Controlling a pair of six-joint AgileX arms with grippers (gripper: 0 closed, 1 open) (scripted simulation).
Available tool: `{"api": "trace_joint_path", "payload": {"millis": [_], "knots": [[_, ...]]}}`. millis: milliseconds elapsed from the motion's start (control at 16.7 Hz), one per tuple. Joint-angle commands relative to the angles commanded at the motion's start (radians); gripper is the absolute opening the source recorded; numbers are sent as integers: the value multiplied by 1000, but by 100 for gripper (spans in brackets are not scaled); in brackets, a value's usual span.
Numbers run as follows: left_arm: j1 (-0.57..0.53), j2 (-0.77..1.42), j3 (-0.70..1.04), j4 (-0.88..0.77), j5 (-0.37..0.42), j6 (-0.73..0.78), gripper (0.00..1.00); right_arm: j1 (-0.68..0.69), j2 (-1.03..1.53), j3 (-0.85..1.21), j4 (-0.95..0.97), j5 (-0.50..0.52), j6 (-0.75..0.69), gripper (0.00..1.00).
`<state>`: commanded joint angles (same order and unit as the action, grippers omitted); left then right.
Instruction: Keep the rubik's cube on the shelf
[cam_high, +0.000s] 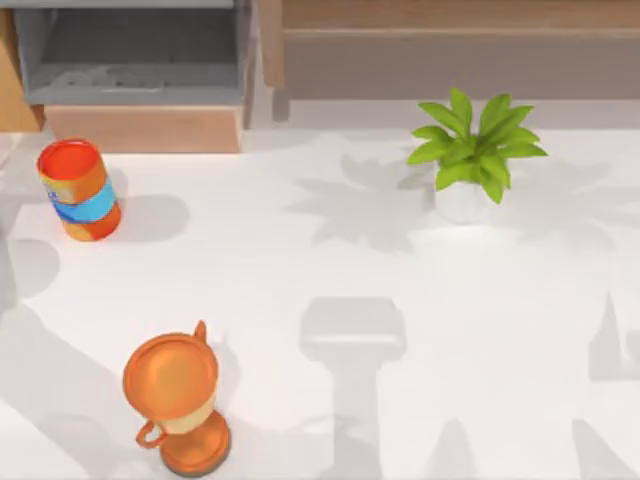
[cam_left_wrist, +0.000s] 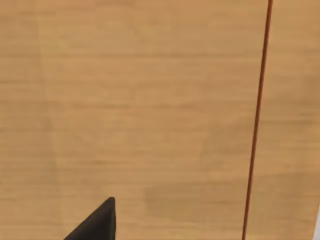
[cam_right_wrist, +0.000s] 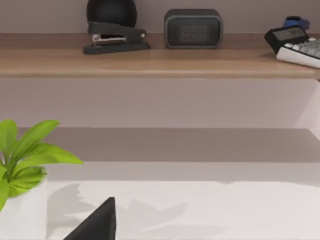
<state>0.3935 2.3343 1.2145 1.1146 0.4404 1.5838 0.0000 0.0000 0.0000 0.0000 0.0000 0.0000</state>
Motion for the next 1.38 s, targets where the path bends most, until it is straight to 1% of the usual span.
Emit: {"api": "trace_joint_path", "payload": {"millis": [780,840,1380], "knots": [[0,0,0,0,0,0,2,0,0,0,0,0,0,100],[0,0,0,0,0,0,0,0,0,0,0,0,0,100],[5,6,-5,-6,3,-5,0,0,0,0,0,0,0,100]]}}
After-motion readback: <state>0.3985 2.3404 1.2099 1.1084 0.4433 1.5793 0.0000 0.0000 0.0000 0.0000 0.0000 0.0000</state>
